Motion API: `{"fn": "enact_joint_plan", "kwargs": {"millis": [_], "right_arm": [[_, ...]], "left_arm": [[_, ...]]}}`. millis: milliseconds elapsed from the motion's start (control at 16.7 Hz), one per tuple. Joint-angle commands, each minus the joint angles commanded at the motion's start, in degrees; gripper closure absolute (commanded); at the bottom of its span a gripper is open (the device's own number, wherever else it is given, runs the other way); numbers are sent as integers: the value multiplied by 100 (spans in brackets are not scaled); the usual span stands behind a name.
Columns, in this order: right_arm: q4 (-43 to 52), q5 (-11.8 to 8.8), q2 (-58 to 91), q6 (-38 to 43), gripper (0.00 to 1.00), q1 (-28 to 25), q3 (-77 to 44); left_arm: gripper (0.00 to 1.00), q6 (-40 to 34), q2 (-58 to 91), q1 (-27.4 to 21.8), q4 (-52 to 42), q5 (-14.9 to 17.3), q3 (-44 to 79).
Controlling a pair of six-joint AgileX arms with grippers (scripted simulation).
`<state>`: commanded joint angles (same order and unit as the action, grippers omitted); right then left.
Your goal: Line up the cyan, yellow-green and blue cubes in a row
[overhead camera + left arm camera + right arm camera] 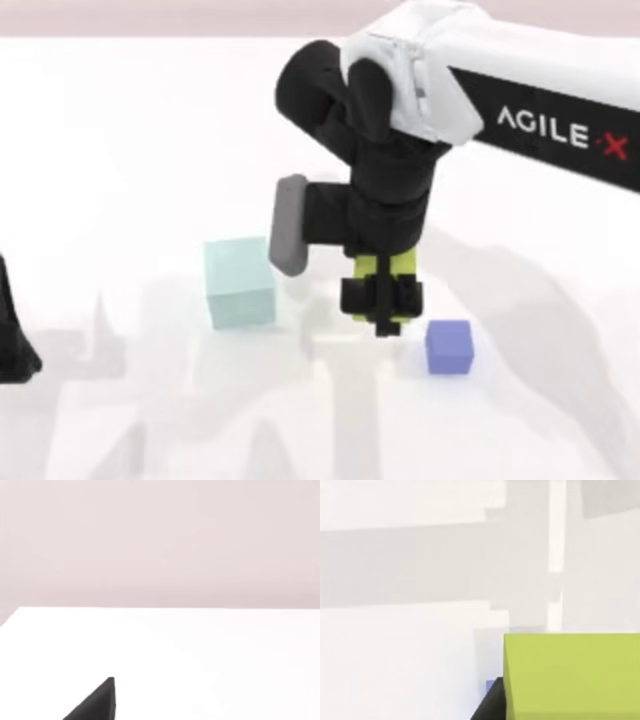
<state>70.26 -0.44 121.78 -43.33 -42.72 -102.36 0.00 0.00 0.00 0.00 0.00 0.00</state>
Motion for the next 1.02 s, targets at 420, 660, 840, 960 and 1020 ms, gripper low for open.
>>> {"fn": "enact_joint_plan", "kwargs": {"millis": [420, 660, 840, 960, 1020], "right_arm": [[-24, 1, -74, -108, 100, -185, 61], [-626, -3, 41, -116, 100, -191, 550], [-1254, 1, 169, -128, 100, -201, 1026], [-1440, 7, 214, -131, 100, -203, 1184], [-1447, 8, 216, -131, 100, -203, 1191]], "left_arm": [[0, 0, 0, 0, 0, 0, 0], [0, 0, 0, 0, 0, 0, 0], [0, 0, 0, 0, 0, 0, 0], [0, 0, 0, 0, 0, 0, 0], [0, 0, 0, 0, 0, 0, 0]]}}
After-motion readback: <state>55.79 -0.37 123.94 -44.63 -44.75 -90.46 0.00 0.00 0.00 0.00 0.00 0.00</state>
